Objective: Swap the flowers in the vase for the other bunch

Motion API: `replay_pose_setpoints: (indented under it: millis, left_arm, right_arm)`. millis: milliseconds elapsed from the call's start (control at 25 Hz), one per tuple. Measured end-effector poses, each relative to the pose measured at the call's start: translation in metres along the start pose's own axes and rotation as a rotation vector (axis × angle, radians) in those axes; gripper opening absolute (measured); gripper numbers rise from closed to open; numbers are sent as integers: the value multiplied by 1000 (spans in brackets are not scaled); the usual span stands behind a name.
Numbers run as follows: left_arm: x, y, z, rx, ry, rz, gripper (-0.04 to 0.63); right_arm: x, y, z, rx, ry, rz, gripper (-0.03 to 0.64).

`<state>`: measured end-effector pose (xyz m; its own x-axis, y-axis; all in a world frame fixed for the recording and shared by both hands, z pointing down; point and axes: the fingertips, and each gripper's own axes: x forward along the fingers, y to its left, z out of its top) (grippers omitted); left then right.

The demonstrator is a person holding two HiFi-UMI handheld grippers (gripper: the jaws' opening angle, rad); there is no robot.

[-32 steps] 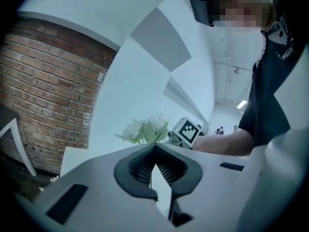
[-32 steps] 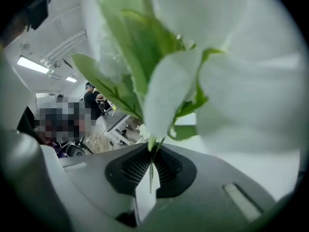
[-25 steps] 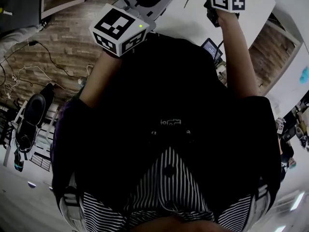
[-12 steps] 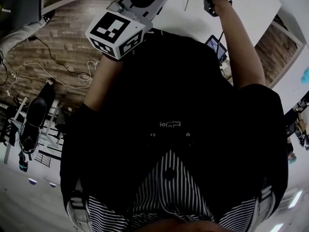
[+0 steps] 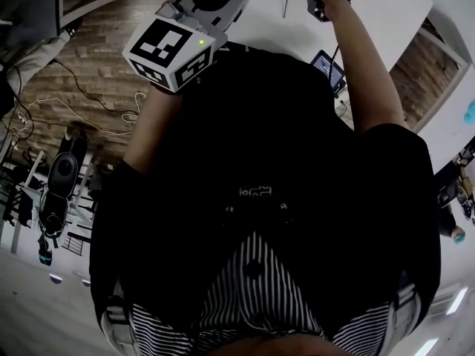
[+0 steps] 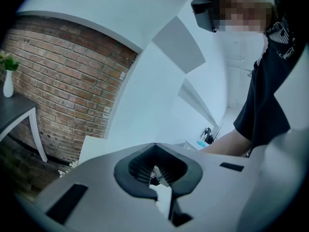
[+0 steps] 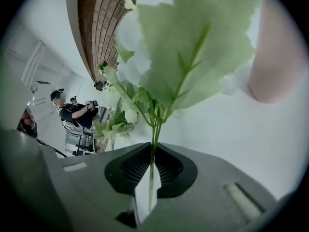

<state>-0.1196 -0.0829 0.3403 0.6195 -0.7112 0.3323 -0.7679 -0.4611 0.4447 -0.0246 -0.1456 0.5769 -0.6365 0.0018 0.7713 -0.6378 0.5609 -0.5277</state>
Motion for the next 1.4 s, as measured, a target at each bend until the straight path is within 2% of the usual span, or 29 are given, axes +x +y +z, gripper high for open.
replay_pose_setpoints:
  millis: [120,200,320,520,640,840,1000,1080,1160,1280,1400]
  left_arm:
    - [-3,3,0,-4,5,-11,6]
    - [-4,8,0,-3,14,-20,7]
    - [1,10,3,1,19,-29,6]
    - [9,6,6,17,20,-47,6]
    - [14,2,6,42,23,-18,6]
    - [21,-22,8,67,-3,-33,6]
    - [18,-33,10,101,-21,-56,6]
    - [15,-34,12,115,-33,-55,7]
    - [10,-34,14,139,-42,-56,7]
    - [5,-39,12,178,-37,-72,6]
    - [0,-40,6,175,-19,-81,7]
  right_arm:
    - [4,-2,-2,8,4,-6,50]
    - [7,-4,-4,14,8,-12,115]
    - [11,-7,-6,22,13,-19,163]
    - [15,5,-2,28,-2,-8,175]
    - [13,33,7,29,-22,5,175]
    - [9,44,-3,-1,33,-134,184]
    - [27,70,1,52,-31,-21,184]
    - [51,87,2,50,-15,20,190]
    - [79,95,0,96,15,46,216]
    - [116,95,-4,177,73,40,239]
    - [140,85,-9,161,143,-15,238]
